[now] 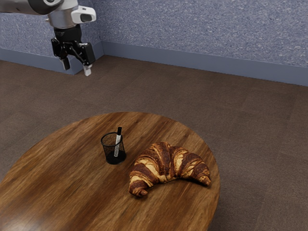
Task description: Take the marker out of the pen holder and place it to the left of the pen holder.
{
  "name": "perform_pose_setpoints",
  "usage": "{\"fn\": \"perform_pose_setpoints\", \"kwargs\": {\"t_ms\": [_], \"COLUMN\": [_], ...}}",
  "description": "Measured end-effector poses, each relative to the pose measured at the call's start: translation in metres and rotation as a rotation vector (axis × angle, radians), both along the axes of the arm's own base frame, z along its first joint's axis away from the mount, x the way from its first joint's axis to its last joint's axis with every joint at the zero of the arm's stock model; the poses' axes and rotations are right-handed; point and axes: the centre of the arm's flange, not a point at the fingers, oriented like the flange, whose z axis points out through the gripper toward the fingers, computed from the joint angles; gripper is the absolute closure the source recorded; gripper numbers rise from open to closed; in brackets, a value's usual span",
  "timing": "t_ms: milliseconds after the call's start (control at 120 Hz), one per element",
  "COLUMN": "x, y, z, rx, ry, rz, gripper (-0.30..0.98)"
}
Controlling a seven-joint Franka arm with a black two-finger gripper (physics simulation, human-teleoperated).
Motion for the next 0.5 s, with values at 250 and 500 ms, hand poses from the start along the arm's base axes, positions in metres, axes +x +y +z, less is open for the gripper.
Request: {"fn": "perform_pose_setpoints", "kwargs": {"t_ms": [250,500], "x": [0.0,-0.044], "y": [-0.005,-0.264], "z": [0.002,-0.165], "rx": [0.0,0.172], "ry": [0.0,0.276], "rz": [-0.042,-0.789], "gripper": [0.0,0.0]}}
